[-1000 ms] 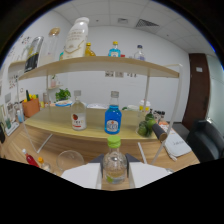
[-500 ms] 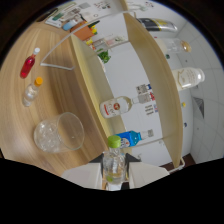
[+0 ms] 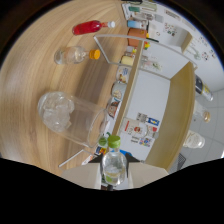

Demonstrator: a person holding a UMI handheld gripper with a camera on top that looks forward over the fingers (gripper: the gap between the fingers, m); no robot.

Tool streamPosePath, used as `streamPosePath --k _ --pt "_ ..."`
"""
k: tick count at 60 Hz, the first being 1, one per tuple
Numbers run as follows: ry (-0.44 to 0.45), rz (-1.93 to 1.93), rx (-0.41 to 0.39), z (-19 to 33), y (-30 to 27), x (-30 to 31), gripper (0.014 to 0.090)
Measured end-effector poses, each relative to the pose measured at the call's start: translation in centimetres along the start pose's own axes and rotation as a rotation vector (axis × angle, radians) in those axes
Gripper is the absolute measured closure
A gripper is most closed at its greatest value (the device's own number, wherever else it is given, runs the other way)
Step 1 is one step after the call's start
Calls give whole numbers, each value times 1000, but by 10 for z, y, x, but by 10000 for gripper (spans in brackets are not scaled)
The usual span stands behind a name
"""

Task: Make me a cup of Vodka Sunrise.

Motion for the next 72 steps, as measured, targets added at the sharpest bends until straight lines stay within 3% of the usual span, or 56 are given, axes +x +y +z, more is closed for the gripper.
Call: streamPosePath --k 10,21,31,36,55,72 --pt "28 250 8 -7 4 21 691" --pt "34 916 67 -18 20 54 689" --pt "-27 1526 140 -17 34 40 689" --pt "-82 1697 112 -6 38 7 690" --pt "-325 1886 5 29 15 -112 692" --pt "-454 1848 -32 29 -1 -147 687"
